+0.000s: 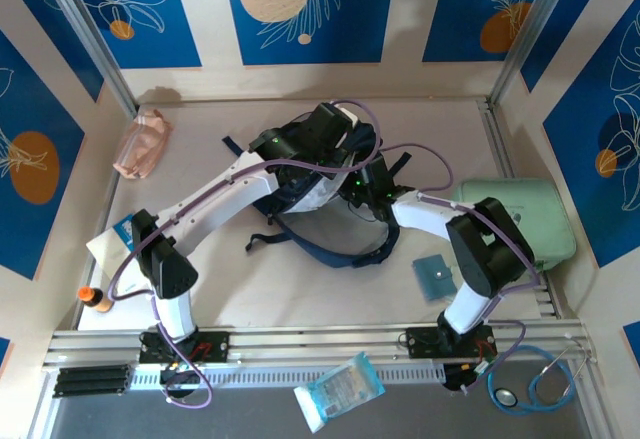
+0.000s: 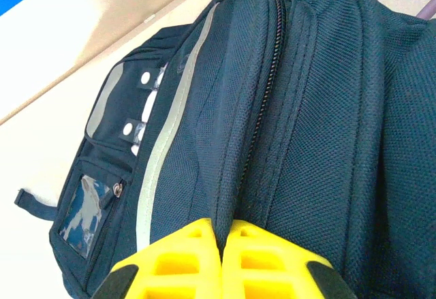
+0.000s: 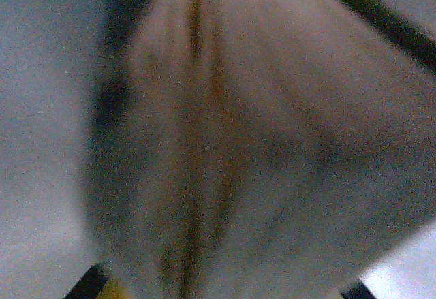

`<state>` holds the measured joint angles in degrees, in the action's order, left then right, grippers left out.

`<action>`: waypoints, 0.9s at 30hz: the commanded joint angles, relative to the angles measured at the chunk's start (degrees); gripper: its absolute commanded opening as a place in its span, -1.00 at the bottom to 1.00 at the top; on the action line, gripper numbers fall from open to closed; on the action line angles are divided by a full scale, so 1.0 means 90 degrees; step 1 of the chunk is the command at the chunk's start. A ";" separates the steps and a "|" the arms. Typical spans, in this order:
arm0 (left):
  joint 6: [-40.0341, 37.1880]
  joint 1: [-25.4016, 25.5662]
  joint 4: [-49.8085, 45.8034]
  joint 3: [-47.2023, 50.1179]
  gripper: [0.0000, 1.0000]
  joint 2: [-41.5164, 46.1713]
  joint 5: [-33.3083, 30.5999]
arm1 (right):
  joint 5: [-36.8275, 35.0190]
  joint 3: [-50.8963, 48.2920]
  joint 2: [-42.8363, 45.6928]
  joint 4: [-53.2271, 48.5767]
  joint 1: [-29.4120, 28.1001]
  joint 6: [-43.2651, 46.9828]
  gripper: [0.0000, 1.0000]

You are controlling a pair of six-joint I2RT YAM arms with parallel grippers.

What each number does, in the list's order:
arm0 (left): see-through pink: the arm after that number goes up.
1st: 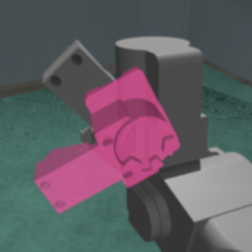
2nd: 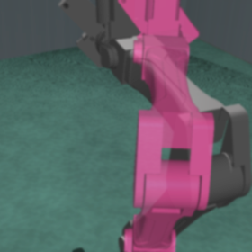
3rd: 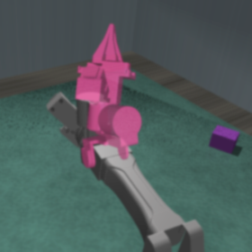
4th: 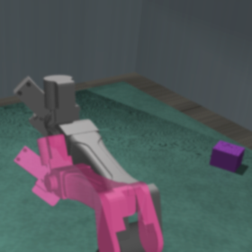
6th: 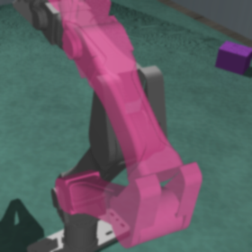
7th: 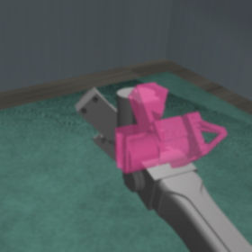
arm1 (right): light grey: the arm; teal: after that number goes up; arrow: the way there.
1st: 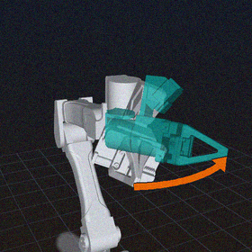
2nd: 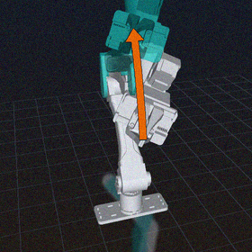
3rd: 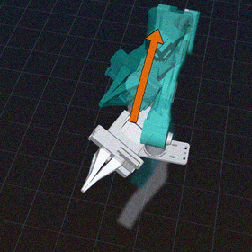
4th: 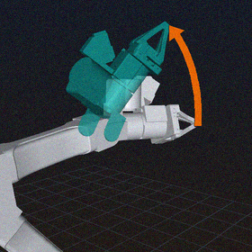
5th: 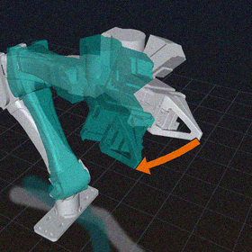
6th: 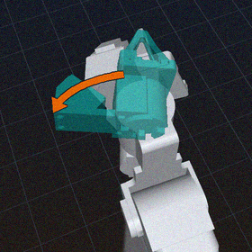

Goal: Pack books, pencil case, and school supplies into a backpack

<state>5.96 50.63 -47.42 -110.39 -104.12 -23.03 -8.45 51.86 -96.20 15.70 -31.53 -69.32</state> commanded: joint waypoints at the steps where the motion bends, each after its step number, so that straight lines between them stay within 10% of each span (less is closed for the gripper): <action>1: 0.0149 -0.0017 0.0577 -0.0088 -1.00 0.0493 -0.0244 | -0.0262 0.0186 -0.0313 0.0098 -0.0098 -0.0174 -0.68; 12: 0.0236 -0.0039 0.0548 -0.0098 -1.00 0.0484 -0.0326 | 0.0983 0.0666 -0.1441 0.1026 0.0060 0.0038 -0.42; 19: 0.0338 -0.0099 0.0508 -0.0060 -1.00 0.0411 -0.0411 | 0.1218 -0.0071 -0.0565 0.1121 0.0188 0.0133 0.29; 27: 0.0383 -0.0258 0.0527 0.0027 -1.00 0.0257 -0.0324 | 0.1671 -0.1156 0.0717 0.0820 0.0482 0.0406 0.44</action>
<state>8.47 49.47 -47.31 -109.78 -103.88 -24.01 4.40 43.94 -92.86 24.82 -28.12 -67.29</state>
